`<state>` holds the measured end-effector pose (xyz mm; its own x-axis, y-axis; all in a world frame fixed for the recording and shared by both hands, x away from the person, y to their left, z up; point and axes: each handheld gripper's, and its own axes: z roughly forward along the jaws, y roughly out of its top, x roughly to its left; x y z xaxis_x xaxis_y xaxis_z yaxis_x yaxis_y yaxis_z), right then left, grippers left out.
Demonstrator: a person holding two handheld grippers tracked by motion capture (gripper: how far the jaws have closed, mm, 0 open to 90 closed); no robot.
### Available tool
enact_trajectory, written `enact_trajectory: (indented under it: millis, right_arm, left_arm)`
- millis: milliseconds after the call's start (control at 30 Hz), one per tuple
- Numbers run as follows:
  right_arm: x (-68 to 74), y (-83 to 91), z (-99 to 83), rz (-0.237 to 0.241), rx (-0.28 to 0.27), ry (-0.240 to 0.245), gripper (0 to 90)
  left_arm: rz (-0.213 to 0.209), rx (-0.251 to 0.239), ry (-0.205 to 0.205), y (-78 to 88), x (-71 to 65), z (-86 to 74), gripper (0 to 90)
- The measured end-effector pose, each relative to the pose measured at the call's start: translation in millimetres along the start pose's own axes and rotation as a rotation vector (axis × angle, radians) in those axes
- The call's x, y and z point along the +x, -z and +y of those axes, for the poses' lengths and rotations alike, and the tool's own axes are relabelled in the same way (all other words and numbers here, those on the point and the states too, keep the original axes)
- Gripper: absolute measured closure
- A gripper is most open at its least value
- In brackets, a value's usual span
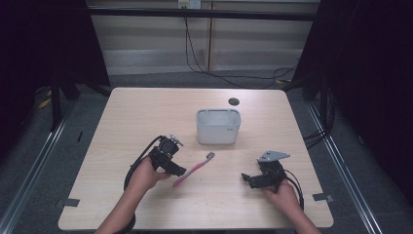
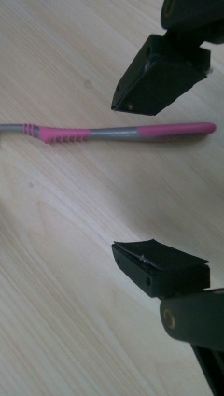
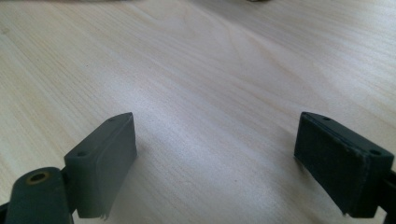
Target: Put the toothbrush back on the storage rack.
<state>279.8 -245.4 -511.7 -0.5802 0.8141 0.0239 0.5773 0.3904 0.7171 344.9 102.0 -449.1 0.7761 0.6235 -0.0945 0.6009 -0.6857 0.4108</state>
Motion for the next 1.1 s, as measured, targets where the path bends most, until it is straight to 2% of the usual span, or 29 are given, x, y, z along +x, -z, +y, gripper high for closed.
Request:
enact_trajectory:
  millis: [67, 400, 700, 833, 933, 967, 1100]
  right_arm:
    - [0.8, 0.3, -0.3, -0.003, 0.000, -0.008, 12.2]
    - [1.2, 0.5, -0.4, -0.006, 0.001, -0.012, 12.2]
    - [2.1, 1.8, -1.7, -0.018, -0.001, -0.017, 12.2]
    - [2.2, 1.9, -1.8, -0.018, -0.001, -0.017, 12.2]
    - [2.6, 2.4, -2.3, -0.019, 0.001, -0.021, 12.2]
    - [2.8, 2.6, -2.3, -0.020, 0.003, -0.024, 12.2]
    - [2.9, 2.7, -2.5, -0.023, 0.001, -0.024, 12.2]
  left_arm:
    - [0.000, 0.008, 0.001, -3.4, -1.3, 7.3, 27.4]
    - [-0.016, 0.011, -0.005, -14.4, -6.8, 24.1, 29.3]
    - [-0.048, 0.064, -0.020, -29.5, -13.4, 41.1, 34.8]
    - [-0.055, 0.071, -0.023, -33.1, -15.1, 44.9, 38.5]
    - [-0.064, 0.078, -0.010, -35.4, -15.8, 49.0, 41.1]
    - [-0.066, 0.083, 0.009, -37.1, -16.7, 51.6, 43.4]
    - [-0.073, 0.090, 0.021, -42.1, -19.7, 54.6, 49.0]
